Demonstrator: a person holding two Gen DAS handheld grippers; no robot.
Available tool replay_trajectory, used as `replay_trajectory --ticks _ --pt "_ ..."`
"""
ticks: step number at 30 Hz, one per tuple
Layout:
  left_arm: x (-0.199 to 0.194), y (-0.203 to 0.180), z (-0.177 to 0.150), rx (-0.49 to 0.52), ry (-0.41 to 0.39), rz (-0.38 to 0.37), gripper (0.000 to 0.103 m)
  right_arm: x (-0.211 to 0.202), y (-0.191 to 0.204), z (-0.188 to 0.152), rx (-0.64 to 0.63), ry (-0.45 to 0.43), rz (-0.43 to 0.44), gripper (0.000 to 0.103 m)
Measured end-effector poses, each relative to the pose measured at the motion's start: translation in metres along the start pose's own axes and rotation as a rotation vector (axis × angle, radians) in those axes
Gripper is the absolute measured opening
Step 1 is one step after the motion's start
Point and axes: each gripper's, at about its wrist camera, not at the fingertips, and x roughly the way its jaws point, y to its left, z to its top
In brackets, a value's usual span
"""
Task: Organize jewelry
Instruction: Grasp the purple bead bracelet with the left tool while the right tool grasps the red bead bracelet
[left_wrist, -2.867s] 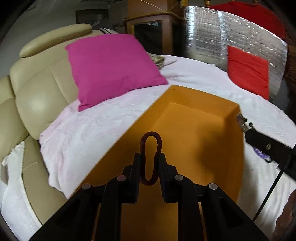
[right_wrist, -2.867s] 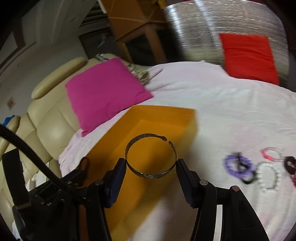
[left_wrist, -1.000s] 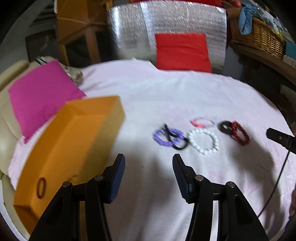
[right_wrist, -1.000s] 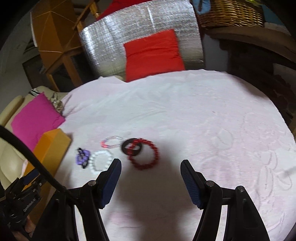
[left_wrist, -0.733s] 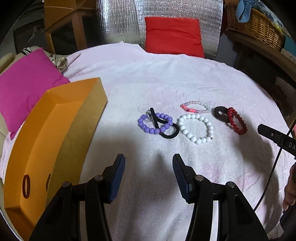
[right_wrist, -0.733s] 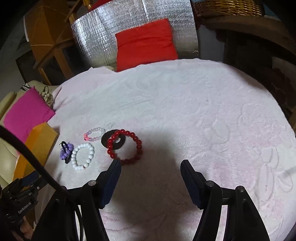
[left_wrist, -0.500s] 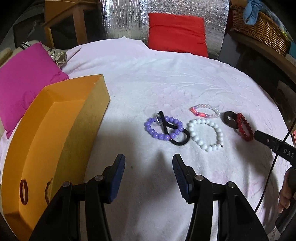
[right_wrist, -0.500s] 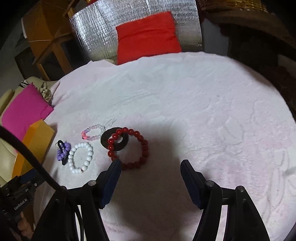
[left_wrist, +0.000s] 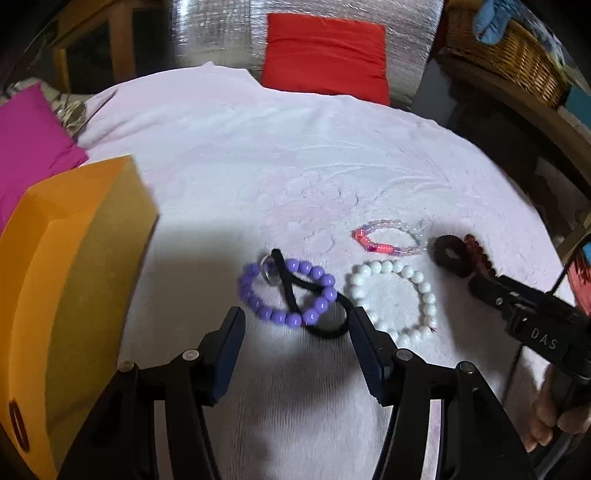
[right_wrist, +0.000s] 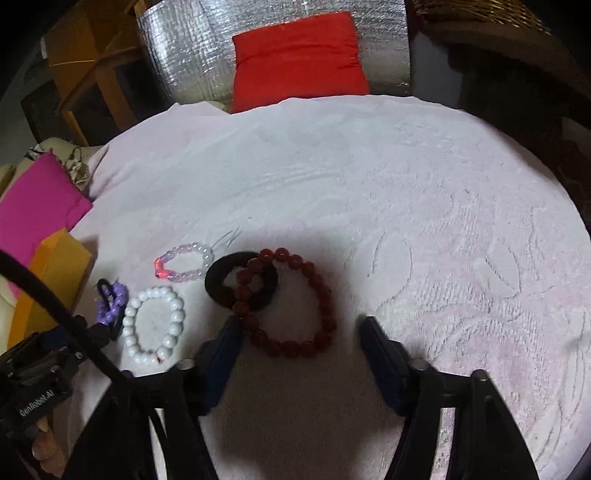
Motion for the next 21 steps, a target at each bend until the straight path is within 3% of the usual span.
replay_trajectory --ticks 1,3,4,6,9,21 --pt "0.003 0.001 0.001 0.0 0.002 0.003 0.059 0.0 0.001 0.001 -0.005 -0.001 -0.016 0.045" --pt "0.007 0.008 0.004 -0.023 0.007 -0.016 0.036 0.0 0.001 0.002 -0.005 -0.003 -0.033 0.033" --pt "0.009 0.011 0.005 -0.035 0.011 -0.031 0.032 -0.001 -0.001 0.003 0.005 -0.002 -0.033 0.025" --pt "0.006 0.014 0.005 -0.046 0.007 -0.055 0.018 -0.003 -0.01 0.005 0.038 0.001 -0.013 0.022" --pt "-0.002 0.013 0.004 -0.039 -0.012 -0.111 0.01 -0.005 -0.022 0.007 0.091 0.016 0.025 0.019" --pt "-0.05 0.026 -0.008 -0.023 -0.105 -0.219 0.01 -0.043 -0.048 0.002 0.172 -0.033 0.136 0.018"
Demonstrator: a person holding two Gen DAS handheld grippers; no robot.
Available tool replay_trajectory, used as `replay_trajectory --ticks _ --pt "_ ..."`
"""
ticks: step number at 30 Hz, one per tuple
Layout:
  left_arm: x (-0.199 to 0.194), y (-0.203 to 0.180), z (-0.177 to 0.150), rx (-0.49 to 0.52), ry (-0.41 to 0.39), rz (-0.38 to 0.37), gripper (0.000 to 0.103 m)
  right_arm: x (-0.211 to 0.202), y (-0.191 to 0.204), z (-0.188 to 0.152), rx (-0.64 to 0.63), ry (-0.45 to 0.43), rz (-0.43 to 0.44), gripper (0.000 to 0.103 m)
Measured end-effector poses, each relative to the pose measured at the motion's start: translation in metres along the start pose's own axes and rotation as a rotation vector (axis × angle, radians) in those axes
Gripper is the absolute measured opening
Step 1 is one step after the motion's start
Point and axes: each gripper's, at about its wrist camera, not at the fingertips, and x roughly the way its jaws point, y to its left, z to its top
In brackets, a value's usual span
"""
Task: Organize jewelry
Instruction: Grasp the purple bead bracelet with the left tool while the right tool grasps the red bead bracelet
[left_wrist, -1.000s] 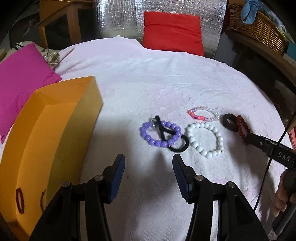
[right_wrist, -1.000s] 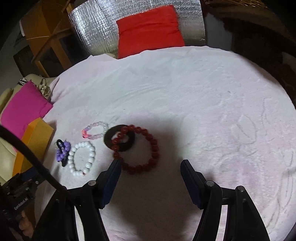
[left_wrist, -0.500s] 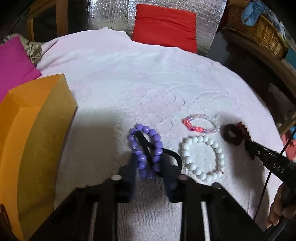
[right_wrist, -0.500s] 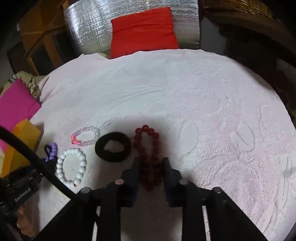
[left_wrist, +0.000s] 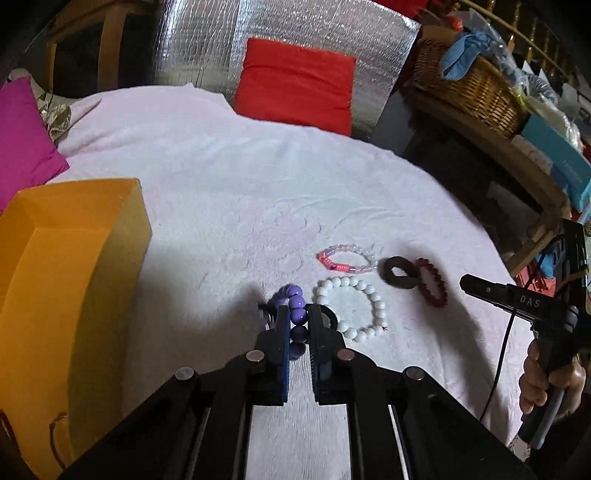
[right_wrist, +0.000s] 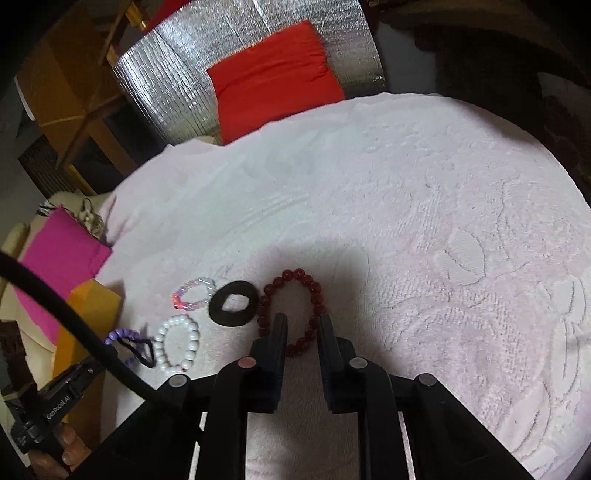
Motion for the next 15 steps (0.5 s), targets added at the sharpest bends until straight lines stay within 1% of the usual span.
replay_trajectory --ticks 2,5,6,7,8,11,12,15 --pt "-0.002 0.003 0.003 -0.018 -0.008 -0.019 0.01 -0.006 0.0 0.0 0.001 -0.009 0.014 0.018" --pt "-0.011 0.003 0.002 -0.032 -0.027 -0.063 0.01 -0.013 -0.004 0.004 0.007 -0.032 0.01 0.018" --pt "-0.016 0.003 0.0 -0.032 -0.036 -0.073 0.01 -0.013 -0.006 0.004 0.02 -0.033 0.012 0.019" --pt "-0.019 0.002 0.001 -0.036 -0.044 -0.091 0.01 -0.01 -0.009 0.006 0.035 -0.023 0.016 0.026" --pt "-0.022 0.002 0.001 -0.04 -0.05 -0.113 0.01 -0.007 -0.012 0.006 0.05 -0.015 0.012 0.03" --pt "-0.029 0.0 0.003 -0.045 -0.069 -0.158 0.01 0.007 -0.015 0.006 0.047 -0.005 -0.037 0.04" --pt "-0.031 0.0 0.004 -0.044 -0.074 -0.169 0.01 0.013 -0.014 0.006 0.046 0.003 -0.049 0.047" --pt "-0.033 0.0 0.005 -0.04 -0.083 -0.188 0.01 0.026 -0.013 0.007 0.032 -0.005 -0.085 0.048"
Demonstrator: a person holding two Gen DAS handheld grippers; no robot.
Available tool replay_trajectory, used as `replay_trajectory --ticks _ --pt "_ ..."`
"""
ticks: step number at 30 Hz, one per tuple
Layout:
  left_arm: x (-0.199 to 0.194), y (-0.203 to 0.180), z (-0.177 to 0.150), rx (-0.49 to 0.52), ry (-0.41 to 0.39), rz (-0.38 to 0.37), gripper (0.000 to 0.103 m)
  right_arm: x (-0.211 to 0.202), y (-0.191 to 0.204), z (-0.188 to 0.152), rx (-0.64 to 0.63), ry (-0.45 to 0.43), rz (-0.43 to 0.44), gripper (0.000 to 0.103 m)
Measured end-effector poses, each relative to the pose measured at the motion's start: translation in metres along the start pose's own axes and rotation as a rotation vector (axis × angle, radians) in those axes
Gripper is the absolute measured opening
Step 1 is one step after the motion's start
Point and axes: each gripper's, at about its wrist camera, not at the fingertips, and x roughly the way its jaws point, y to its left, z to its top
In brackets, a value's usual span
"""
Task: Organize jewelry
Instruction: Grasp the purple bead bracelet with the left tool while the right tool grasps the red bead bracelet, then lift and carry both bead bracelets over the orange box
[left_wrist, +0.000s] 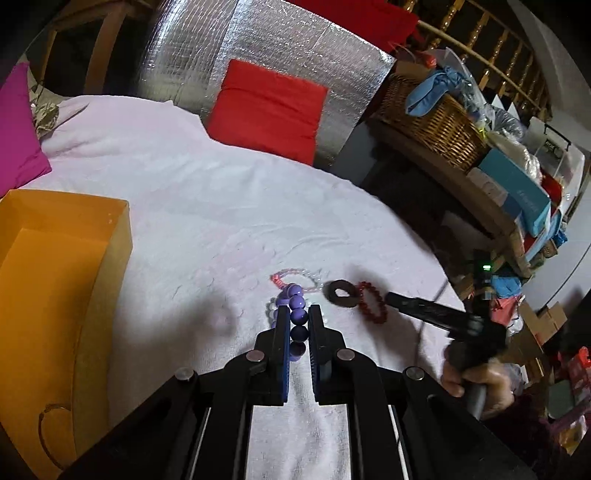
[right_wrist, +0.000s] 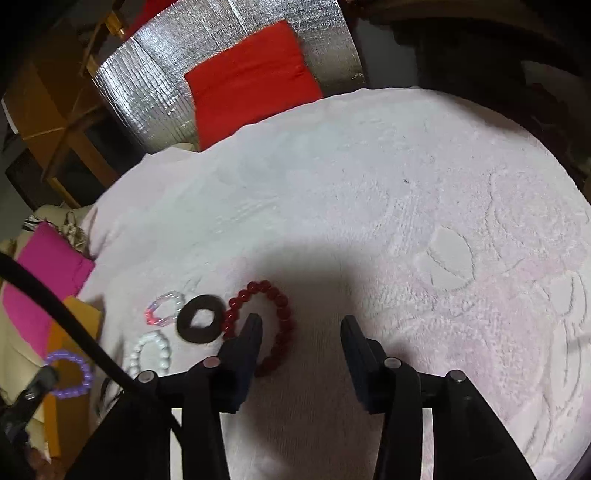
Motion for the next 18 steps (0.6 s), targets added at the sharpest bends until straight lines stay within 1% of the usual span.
replay_trajectory --ticks 3,4,5,6,7,9,10,13,18 --pt "-0.003 0.001 0.0 0.002 -0.003 -0.005 0.01 0.012 0.009 0.0 -0.053 -0.014 -0.046 0.048" --pt "-0.004 0.002 -0.001 0.002 -0.004 -0.004 0.01 0.018 0.014 -0.001 -0.083 -0.006 -0.085 0.041" --pt "-0.005 0.003 -0.001 0.0 -0.005 -0.004 0.01 0.022 0.018 -0.002 -0.111 -0.016 -0.129 0.039" --pt "-0.006 0.005 -0.001 -0.002 -0.005 -0.004 0.01 0.021 0.024 -0.003 -0.142 -0.042 -0.151 0.031" --pt "-0.007 0.006 -0.001 -0.003 -0.006 -0.003 0.01 0.021 0.029 -0.003 -0.167 -0.045 -0.162 0.019" --pt "-0.013 0.009 0.0 -0.008 -0.018 0.002 0.01 0.018 0.037 -0.003 -0.197 -0.047 -0.183 0.01" --pt "-0.016 0.01 -0.001 -0.013 -0.023 0.003 0.01 0.015 0.04 -0.004 -0.204 -0.056 -0.185 0.01" --pt "-0.025 0.014 0.0 -0.029 -0.046 0.005 0.01 0.003 0.04 -0.002 -0.189 -0.077 -0.147 0.01" --pt "-0.041 0.017 0.0 -0.035 -0.083 0.016 0.01 -0.029 0.045 0.002 -0.154 -0.151 -0.018 0.01"
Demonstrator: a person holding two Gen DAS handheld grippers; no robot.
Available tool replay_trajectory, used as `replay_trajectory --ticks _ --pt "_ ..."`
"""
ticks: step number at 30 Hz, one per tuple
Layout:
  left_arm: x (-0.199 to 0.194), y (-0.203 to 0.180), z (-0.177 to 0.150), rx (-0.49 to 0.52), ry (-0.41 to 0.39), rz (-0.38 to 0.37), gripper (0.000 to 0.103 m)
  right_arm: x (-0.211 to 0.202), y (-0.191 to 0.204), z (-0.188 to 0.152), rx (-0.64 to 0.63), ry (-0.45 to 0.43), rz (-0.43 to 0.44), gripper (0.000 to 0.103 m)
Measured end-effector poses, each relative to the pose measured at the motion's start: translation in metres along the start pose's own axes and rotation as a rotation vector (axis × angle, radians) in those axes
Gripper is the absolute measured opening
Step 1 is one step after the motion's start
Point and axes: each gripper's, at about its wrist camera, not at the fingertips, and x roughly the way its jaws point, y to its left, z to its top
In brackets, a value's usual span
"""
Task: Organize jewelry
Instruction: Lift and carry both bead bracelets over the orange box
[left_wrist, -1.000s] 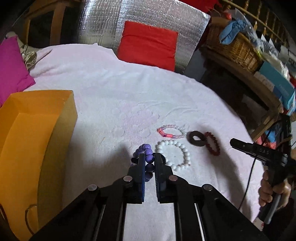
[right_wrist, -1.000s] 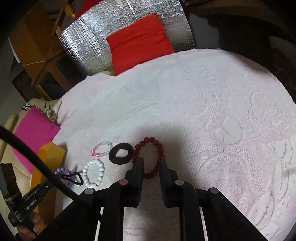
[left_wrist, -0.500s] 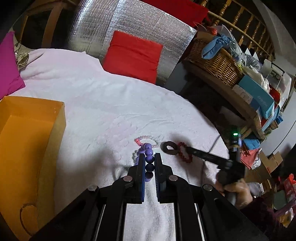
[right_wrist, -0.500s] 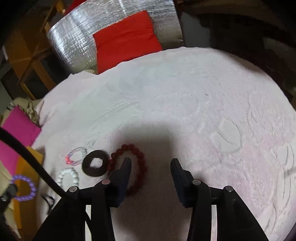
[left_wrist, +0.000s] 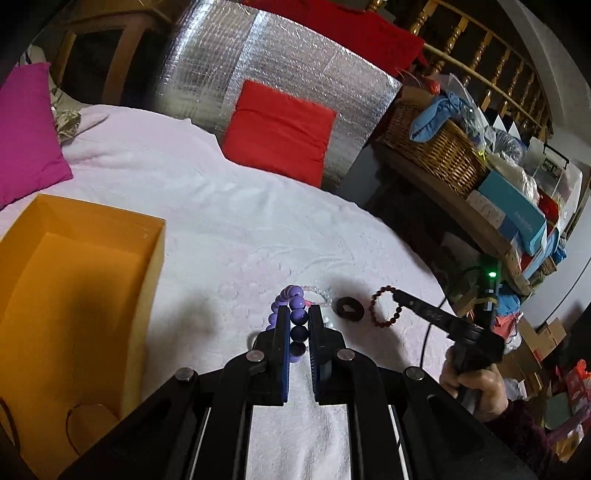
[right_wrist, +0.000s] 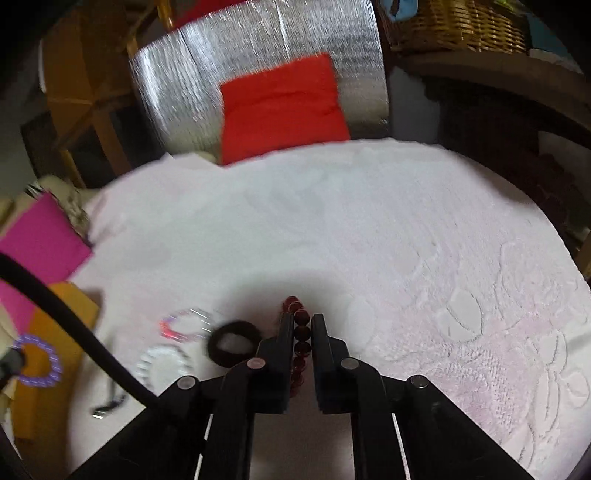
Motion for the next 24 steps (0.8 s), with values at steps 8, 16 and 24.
replay_trajectory --ticks 8,16,24 --pt "-0.035 0.015 0.008 -0.001 -0.123 0.121 0.01 -0.031 0.045 0.003 0.012 -0.064 0.221 0.01" --pt "-0.059 0.06 0.009 -0.051 -0.163 0.303 0.01 -0.033 0.144 -0.009 -0.073 -0.033 0.393 0.01" --pt "-0.073 0.113 0.001 -0.123 -0.115 0.434 0.01 -0.015 0.237 -0.032 -0.12 0.027 0.542 0.011"
